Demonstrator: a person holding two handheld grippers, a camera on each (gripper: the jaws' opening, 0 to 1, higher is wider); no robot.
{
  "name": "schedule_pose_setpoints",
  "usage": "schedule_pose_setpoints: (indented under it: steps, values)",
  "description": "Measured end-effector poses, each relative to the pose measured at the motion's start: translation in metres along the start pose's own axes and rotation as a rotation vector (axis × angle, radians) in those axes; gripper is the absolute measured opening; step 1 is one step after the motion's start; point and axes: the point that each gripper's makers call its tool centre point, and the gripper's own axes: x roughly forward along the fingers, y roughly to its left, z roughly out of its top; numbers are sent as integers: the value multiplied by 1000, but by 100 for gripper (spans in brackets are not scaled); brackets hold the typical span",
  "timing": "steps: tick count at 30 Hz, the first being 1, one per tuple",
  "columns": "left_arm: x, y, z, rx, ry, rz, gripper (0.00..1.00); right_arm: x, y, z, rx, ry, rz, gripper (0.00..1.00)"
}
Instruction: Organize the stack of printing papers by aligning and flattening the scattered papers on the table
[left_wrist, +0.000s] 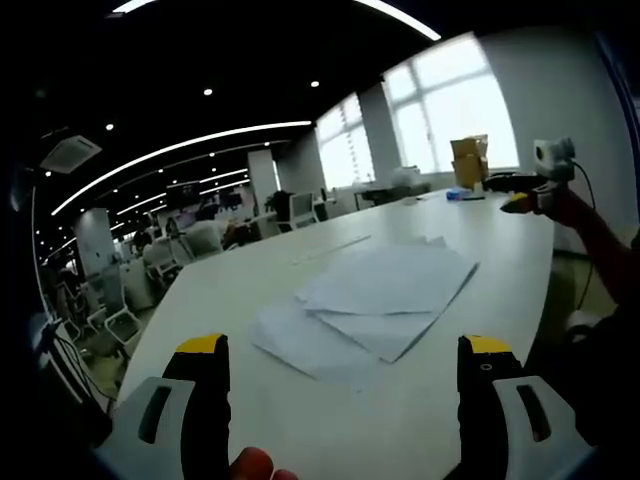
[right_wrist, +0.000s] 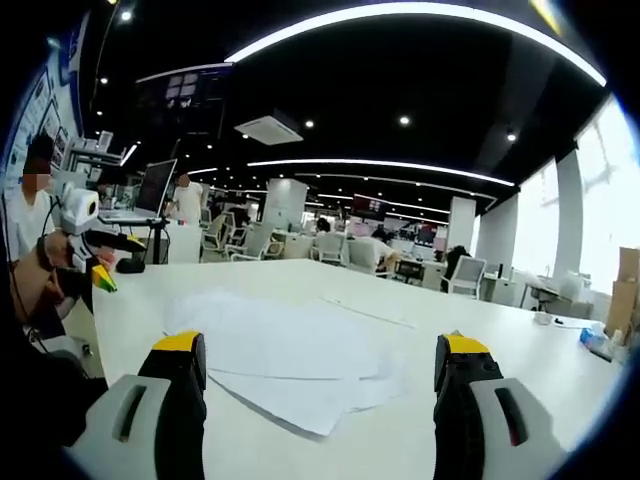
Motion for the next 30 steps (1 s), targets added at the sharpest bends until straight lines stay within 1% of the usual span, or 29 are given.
schedule_pose_setpoints:
  steps: [10,18,30]
  values:
    - [-1,-3,4,13,-2,-3,97,7,-2,2,6,-6,2,90]
    - [-1,-4,8,20,-6,-3,97,7,-1,10,2,-21,6,90]
    - [-2,-6,11,28,-7,-4,97,12,-2,16,1,-32,5,90]
